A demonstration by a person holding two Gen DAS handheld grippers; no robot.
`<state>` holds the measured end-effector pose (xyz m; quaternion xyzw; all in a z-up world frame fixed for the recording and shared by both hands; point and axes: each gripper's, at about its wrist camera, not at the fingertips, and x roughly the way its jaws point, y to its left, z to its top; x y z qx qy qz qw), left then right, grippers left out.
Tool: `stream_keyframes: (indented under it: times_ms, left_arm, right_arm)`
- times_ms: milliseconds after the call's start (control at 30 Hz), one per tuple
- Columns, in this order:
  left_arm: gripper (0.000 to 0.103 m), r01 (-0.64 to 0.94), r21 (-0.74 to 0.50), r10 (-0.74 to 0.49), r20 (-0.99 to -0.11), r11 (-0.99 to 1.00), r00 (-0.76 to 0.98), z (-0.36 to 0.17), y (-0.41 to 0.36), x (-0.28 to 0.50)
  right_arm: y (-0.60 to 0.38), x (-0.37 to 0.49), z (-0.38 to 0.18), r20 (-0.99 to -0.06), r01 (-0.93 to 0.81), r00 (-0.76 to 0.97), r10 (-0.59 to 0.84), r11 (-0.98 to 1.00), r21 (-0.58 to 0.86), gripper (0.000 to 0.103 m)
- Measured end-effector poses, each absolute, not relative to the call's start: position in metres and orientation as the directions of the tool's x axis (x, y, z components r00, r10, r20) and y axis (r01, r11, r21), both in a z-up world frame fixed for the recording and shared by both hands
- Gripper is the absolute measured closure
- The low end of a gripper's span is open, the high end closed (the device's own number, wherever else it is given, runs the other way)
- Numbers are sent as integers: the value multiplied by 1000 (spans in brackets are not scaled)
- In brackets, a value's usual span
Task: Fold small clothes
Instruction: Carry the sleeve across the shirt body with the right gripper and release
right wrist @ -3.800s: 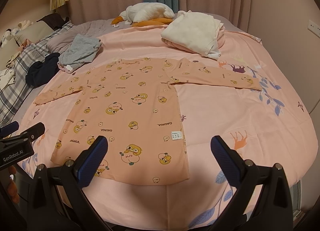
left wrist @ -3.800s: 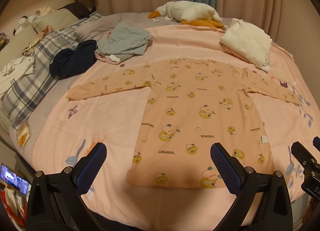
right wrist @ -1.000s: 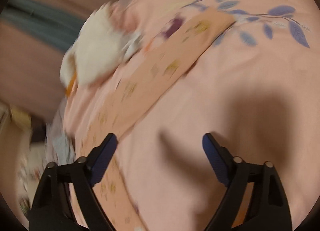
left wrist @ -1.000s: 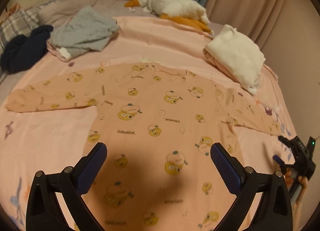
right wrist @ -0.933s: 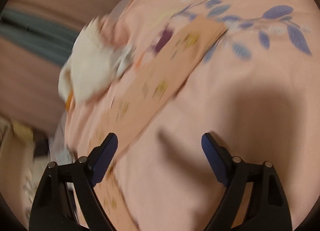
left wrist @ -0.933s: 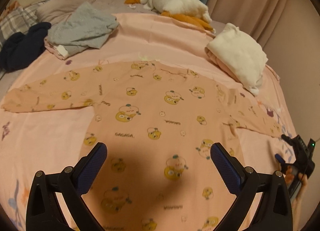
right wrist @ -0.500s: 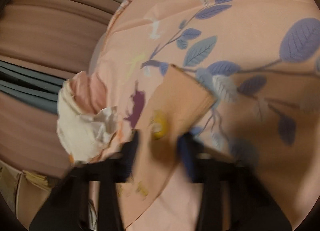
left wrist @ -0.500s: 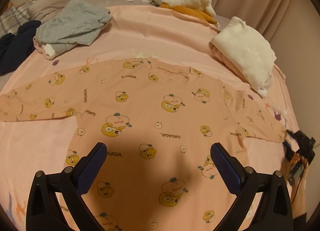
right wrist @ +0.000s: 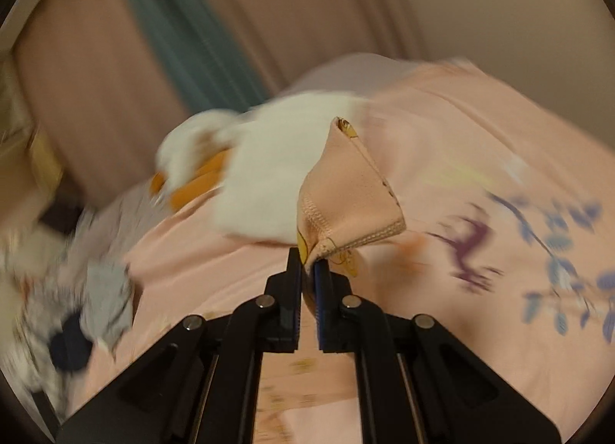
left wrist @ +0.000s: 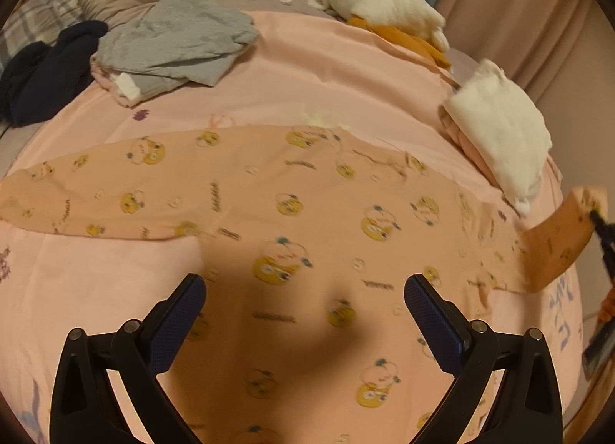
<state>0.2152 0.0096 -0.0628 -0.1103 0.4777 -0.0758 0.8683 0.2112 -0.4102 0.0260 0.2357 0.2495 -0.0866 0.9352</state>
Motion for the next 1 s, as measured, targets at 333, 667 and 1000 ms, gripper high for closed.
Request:
stream_keyframes:
  times_ms: [333, 667, 1000]
  left_arm:
    - [1, -29, -344, -278, -804, 939, 525, -64, 71, 244]
    - [1, -106, -481, -377, -789, 870, 486, -94, 116, 254]
    - [16, -4, -663, -596, -675, 749, 435, -96, 69, 278]
  right_arm:
    - [-195, 276, 5, -582, 3, 813, 32, 998, 59, 96]
    - [-71, 273, -110, -708, -316, 704, 59, 918, -237, 57]
    - [-198, 210, -79, -635, -226, 708, 310, 951, 212, 35]
